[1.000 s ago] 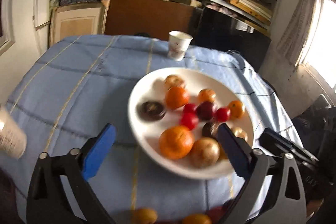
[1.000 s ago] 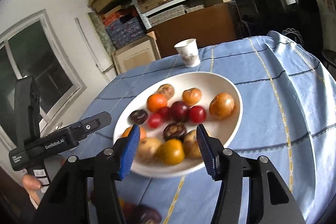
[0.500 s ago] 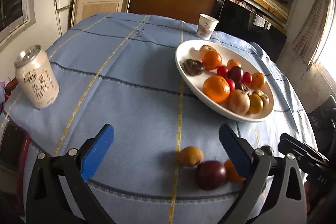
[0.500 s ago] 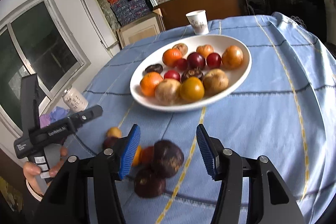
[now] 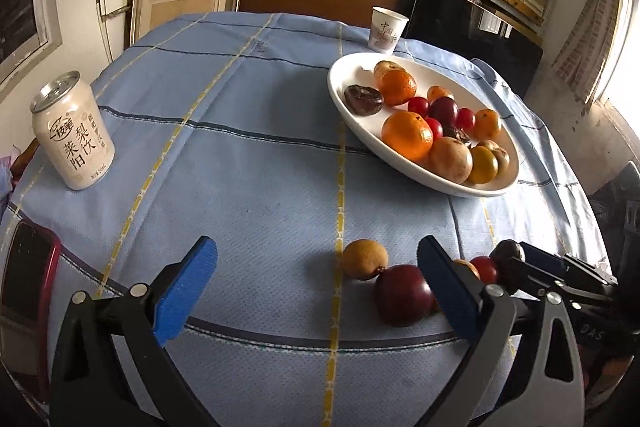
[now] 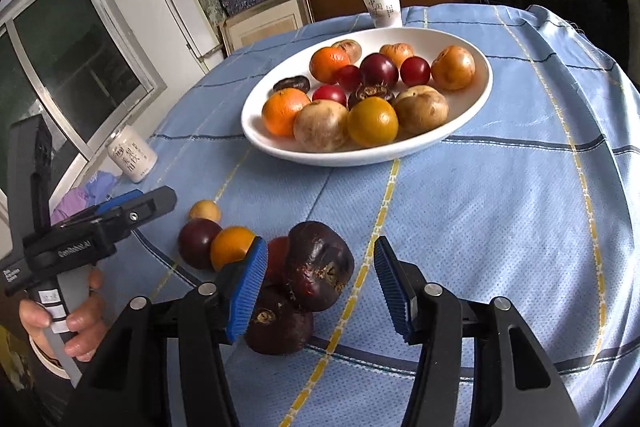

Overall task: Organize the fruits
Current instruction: 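Move the right tool to the dark purple fruit and grasp it, then grasp the dark red plum with the left tool while the right tool holds the purple fruit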

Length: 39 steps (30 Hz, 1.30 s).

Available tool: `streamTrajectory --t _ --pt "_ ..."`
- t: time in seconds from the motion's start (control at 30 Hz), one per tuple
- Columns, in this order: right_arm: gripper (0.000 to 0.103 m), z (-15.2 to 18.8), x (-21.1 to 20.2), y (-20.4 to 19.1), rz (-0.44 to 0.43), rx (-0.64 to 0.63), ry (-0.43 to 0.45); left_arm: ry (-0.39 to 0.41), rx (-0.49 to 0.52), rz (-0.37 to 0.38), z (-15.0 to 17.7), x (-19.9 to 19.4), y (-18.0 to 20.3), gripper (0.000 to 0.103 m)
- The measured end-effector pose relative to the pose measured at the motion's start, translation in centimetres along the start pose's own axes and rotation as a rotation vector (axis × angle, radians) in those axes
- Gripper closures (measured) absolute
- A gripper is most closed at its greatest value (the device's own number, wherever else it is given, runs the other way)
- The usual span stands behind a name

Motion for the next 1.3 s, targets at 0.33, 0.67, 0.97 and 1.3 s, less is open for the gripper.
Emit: streamTrajectory --t 0.33,0.67,0.97,1.3 --pt "0.058 0.0 0.3 -0.1 -0.023 0.001 -0.011 -0.012 -0.01 0.005 0.3 -0.1 -0.4 0.005" --pt "0.068 0.0 0.3 0.9 -0.088 0.084 -0.03 -0.016 -0.006 -0.002 0.5 0.0 -0.5 0.005" --pt "0.08 -0.7 -0.9 2.2 0.018 0.073 0.033 0.02 0.155 0.013 1.3 -0.9 2.0 0.005" --pt "0.08 -0.6 -0.7 2.6 0.063 0.067 0.016 -0.025 0.371 0.102 4.5 -1.0 6.4 0.05"
Point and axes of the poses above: each gripper's, at about its wrist camera, not at the fingertips, and x roughly the way its jaws point, y to its right, z to its underside, the point moved 7 cm from there along x, roughly the way its jaws point, and after that the axes turned 2 degrees about -y, right-handed, at the moved point
